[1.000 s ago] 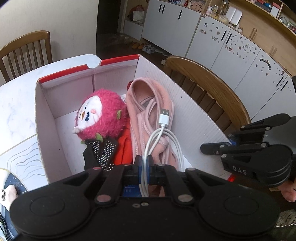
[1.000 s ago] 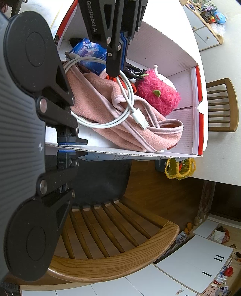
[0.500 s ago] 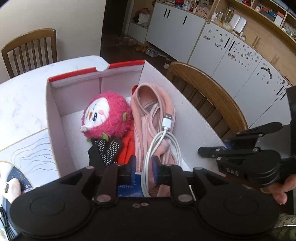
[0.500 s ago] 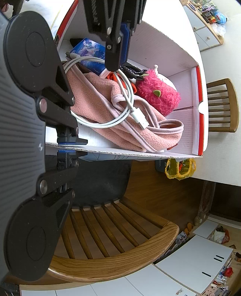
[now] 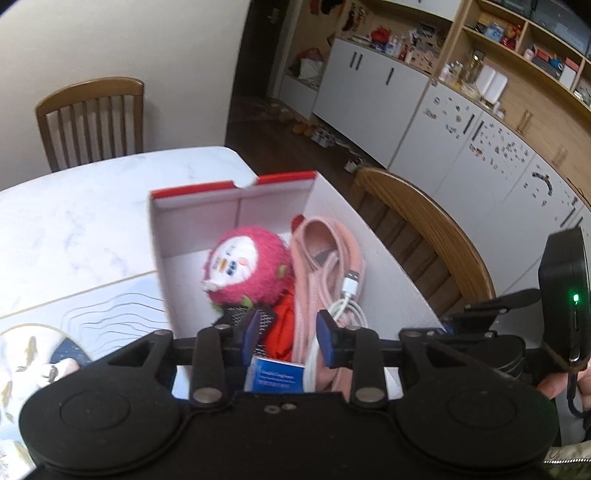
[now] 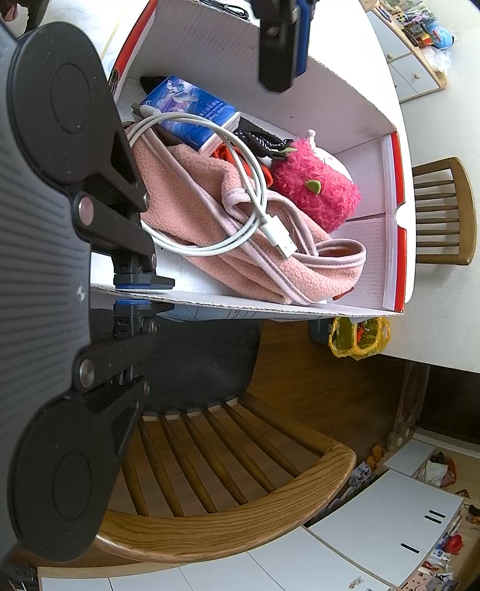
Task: Organize objects
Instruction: 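Carry the white cable into the box and open the left gripper, then move the left tool back to the white tooth-shaped plush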
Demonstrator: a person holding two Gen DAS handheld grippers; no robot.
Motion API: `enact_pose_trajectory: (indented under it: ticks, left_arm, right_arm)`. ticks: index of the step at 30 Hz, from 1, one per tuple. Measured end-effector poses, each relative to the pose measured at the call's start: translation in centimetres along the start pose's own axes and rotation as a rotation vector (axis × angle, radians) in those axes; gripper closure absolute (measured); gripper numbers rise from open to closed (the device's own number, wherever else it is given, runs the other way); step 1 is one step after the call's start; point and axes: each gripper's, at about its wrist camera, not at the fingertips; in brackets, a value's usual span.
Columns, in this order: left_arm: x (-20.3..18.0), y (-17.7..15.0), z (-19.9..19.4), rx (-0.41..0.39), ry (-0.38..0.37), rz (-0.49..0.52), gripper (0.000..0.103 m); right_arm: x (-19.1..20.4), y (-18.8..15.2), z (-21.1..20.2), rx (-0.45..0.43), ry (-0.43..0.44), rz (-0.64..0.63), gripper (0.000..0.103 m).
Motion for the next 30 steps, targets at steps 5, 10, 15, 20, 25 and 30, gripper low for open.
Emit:
enact_pose_trajectory:
  ticks: [5,10,15,20,25,30]
  left_arm:
    - [1.6,-0.1,-1.4,-0.023,0.044,-0.049,0.066]
    - [3.4,-0.4,-2.4,-0.039,0.089,-0.089,0.059]
    - [5.2,-0.9,-3.3,-0.041,0.138,-0.121,0.053]
    - [6.7,-1.6,-4.0,-0.054,0.186,-0.154,0.040]
    - [8.0,-1.9,-4.4,-0.063,0.228,-0.177,0.026]
    - [9.0,-2.2,-4.5,-0.065,0.268,-0.201,0.011]
  right_arm:
    - [0.0,0.0,0.0,0.000,-0.001,-0.001,0.099]
    - [0.0,0.0,0.0,0.000,-0.001,-0.001,0.099]
    - [0.0,0.0,0.0,0.000,-0.001,-0.001,0.098]
    - [0.0,0.0,0.0,0.000,-0.001,-0.001,0.099]
    - [0.0,0.0,0.0,0.000,-0.001,-0.001,0.098]
    - [0.0,0.0,0.0,0.000,-0.001,-0.001,0.099]
Point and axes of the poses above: each gripper's, at about its wrist camera, not at the fingertips, and z roughly the way its jaws point, x to its left, y to its top, and after that the axes turned 5 degrees about z, right-handed
